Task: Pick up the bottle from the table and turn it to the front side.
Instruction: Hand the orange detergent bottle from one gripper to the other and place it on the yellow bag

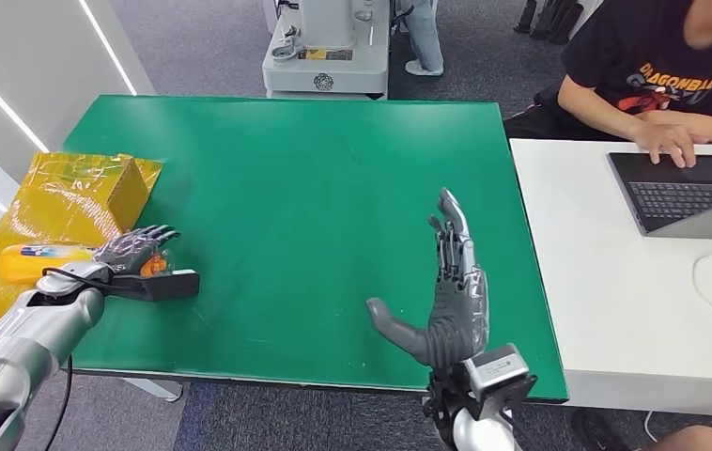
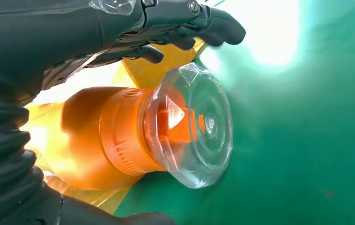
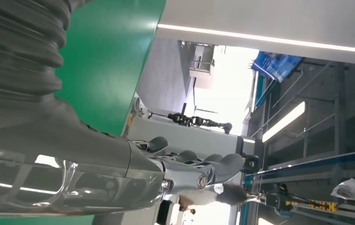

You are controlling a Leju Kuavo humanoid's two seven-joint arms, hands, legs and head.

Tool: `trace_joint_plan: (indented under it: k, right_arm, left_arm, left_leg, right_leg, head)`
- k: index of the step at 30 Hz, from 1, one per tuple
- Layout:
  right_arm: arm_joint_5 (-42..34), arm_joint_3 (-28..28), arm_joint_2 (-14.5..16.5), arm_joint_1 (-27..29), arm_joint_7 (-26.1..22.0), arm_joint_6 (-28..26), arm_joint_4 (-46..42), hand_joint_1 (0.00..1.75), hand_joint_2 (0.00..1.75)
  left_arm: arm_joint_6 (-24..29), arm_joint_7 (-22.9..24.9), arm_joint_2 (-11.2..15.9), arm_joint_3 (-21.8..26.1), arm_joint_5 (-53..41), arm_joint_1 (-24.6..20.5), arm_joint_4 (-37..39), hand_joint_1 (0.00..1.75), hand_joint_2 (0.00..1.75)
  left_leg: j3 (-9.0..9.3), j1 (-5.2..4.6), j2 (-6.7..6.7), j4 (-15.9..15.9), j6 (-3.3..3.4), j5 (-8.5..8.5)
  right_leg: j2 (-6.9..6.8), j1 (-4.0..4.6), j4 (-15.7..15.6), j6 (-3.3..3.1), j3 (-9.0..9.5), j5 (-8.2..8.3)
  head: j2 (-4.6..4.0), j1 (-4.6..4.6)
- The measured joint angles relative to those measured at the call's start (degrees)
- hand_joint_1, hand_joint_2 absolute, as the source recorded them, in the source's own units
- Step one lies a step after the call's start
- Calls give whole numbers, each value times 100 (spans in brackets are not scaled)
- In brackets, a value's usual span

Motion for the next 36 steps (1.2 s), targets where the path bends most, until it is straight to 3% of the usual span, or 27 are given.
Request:
trace_joint_plan:
  k: [9, 14, 19, 23, 29, 33, 36]
  right_arm:
    - [-50, 0, 0, 0, -29, 122, 113, 0, 175]
    - [-50, 0, 0, 0, -8, 176, 169, 0, 175]
    - [-48, 0, -1, 16, 13, 182, 183, 0, 175]
    - [-43, -1, -3, 77, 23, 206, 193, 0, 175]
    - [-52, -33, -13, 188, -9, 374, 201, 0, 175]
    - [-84, -54, -25, 207, -55, 498, 218, 0, 175]
    - [-102, -58, -32, 205, -92, 566, 248, 0, 175]
  left_arm:
    - [161, -104, 57, -8, 168, 9, 20, 0, 175]
    - [315, -306, 187, 23, 463, 54, 19, 0, 175]
    - [143, -623, 394, 202, 939, 206, -245, 0, 175]
    - [-380, -746, 768, 461, 1526, 583, -955, 0, 175]
    - [-1450, -740, 1464, 1204, 2794, 1524, -2672, 0, 175]
    - [-1946, -858, 1609, 1832, 3664, 2184, -3661, 0, 175]
    - [-2408, -1157, 1529, 2379, 4468, 2672, -4424, 0, 175]
  left_leg:
    - [-1, 1, 0, -1, 0, 0]
    - [-1, 1, 0, -1, 0, 0]
    - [-1, 1, 3, -2, -1, 0]
    - [-1, 2, 12, -4, -2, -1]
    - [-2, 4, 18, -6, -10, -7]
    - [0, 3, 21, -6, -14, -9]
    - [1, 2, 22, -5, -17, -11]
  right_leg:
    - [1, 1, 1, 0, -1, 0]
    - [1, 1, 2, 0, -2, -1]
    - [4, 1, 2, 0, -5, -1]
    - [14, 1, 2, -3, -7, -2]
    - [20, 3, 1, -7, -12, -10]
    - [23, 2, 0, -6, -12, -12]
    - [25, 2, -4, -6, -12, -12]
  head:
    - [0, 1]
    - [0, 1]
    - [0, 0]
    - [0, 1]
    - [0, 1]
    - [0, 1]
    - [0, 1]
